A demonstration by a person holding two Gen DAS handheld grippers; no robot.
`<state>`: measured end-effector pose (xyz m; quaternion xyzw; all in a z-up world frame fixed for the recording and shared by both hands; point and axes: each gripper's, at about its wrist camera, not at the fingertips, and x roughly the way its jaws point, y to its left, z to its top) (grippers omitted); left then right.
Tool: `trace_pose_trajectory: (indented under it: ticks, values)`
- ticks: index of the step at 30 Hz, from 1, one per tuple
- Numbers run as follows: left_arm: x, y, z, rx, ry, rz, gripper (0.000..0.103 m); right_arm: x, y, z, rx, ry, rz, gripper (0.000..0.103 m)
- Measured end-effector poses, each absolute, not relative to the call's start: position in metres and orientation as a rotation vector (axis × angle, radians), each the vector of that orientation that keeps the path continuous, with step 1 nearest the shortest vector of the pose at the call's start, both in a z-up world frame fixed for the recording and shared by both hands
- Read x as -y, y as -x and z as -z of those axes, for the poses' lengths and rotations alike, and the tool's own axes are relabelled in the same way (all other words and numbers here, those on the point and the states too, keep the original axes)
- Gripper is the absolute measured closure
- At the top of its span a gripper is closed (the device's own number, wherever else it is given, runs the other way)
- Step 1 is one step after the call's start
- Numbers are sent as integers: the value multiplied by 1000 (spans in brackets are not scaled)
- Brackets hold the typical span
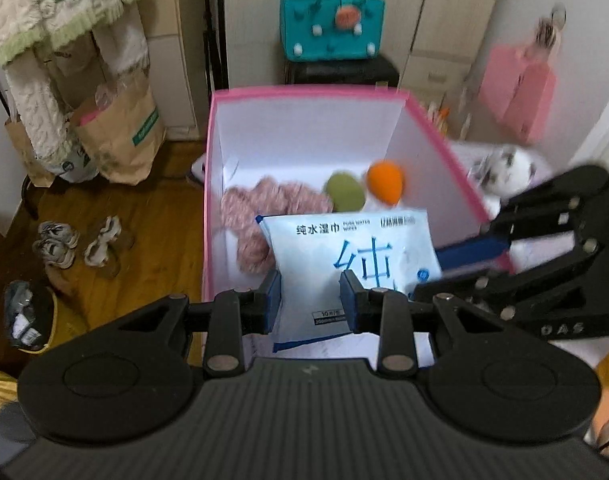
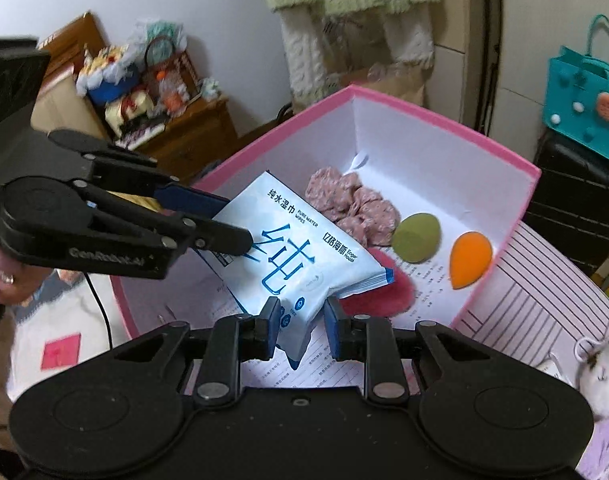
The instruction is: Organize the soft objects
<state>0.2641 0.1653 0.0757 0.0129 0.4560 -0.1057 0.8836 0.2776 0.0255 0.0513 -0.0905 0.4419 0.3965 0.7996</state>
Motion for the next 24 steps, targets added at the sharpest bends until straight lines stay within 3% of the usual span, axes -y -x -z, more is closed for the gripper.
trace_pose_trajectory:
  ticks: [10,18,24]
  values:
    - [-145,-249,-59,-947,-204,205,72,-37,-280,-38,-1001,249,-872,73]
    - [-146,-239,-73,-888,-145,209,54,-32,-265,-50,-941,316,-863,72]
    - [-144,-219,-89,-860,-92,221,53,-6,-247,-79,-865,258,-868,70]
